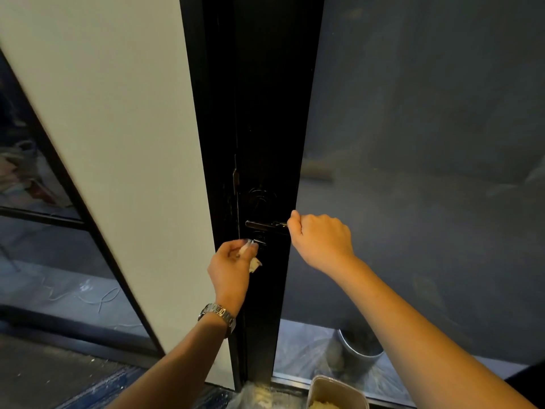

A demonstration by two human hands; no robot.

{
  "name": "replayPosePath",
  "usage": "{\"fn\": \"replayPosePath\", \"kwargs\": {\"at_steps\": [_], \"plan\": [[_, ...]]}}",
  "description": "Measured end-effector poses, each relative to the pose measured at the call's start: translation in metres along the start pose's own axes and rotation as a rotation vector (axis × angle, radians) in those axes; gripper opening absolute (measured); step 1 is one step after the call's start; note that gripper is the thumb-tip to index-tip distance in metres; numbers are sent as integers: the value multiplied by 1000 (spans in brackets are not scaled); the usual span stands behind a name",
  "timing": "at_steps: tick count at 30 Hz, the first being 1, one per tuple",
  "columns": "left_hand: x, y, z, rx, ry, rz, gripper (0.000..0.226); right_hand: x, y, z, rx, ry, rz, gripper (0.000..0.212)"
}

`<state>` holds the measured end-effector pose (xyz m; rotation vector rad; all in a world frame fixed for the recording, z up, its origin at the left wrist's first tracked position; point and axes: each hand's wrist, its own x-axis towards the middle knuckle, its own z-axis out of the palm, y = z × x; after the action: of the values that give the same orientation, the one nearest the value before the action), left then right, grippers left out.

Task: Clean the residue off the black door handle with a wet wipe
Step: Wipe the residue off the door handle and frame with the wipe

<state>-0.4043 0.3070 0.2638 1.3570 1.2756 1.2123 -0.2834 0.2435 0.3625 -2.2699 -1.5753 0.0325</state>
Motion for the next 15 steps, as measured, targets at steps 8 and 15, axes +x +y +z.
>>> {"fn": "replayPosePath", "kwargs": {"at_steps": [8, 15], "plan": [[-10, 4, 3, 34, 69, 210, 19, 0, 1, 0, 0, -5, -5, 56], [3, 0, -1, 329, -77, 428, 20, 0, 2, 1, -13, 8, -20, 57]]}}
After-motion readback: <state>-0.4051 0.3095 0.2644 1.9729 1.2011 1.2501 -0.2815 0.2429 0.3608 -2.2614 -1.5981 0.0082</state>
